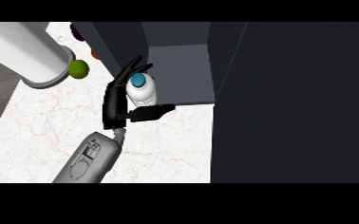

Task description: Pick up the bottled water, place it into the cabinet and close the cabinet

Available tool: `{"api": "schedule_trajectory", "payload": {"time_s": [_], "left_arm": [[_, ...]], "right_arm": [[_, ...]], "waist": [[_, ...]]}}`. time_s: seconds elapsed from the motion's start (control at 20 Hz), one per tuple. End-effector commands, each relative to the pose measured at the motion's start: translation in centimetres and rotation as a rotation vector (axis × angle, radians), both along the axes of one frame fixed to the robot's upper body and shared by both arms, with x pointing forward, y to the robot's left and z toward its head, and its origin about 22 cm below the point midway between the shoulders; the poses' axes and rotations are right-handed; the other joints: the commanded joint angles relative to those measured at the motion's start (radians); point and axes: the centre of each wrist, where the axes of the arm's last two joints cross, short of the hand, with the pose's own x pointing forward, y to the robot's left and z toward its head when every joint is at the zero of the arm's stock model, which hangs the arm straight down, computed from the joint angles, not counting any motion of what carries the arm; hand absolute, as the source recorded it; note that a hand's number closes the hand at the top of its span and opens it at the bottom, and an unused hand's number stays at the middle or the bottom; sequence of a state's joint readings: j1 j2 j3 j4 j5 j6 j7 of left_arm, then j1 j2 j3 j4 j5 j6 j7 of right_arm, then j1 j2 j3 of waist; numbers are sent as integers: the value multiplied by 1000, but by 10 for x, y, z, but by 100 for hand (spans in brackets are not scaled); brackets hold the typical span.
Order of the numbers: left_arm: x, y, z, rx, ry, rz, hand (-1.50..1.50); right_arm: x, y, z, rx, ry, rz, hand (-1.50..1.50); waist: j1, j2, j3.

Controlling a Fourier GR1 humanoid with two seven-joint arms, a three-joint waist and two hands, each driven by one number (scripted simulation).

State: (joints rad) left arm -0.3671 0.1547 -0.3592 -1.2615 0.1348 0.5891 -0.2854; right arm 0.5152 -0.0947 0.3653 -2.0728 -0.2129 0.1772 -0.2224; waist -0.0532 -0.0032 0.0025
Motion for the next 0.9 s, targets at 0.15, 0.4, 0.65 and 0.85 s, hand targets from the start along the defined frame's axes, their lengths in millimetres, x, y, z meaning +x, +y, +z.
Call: {"api": "schedule_trajectory", "payload": {"time_s": [0.15,0.4,0.65,0.85], "left_arm": [[50,0,25,-186,-58,-101,-150],[39,-8,11,-236,-79,-156,-150],[15,13,29,-248,-71,-211,-150],[-14,-5,29,-332,-56,-246,-150]], "right_arm": [[-15,2,12,8,9,-38,-150],[-14,-5,8,2,-3,-48,-150],[-9,-1,18,-12,9,-51,-150],[-16,-1,10,5,14,-45,-150]], "waist": [[13,10,-4],[34,5,-3],[50,2,-3],[51,1,-2]]}}
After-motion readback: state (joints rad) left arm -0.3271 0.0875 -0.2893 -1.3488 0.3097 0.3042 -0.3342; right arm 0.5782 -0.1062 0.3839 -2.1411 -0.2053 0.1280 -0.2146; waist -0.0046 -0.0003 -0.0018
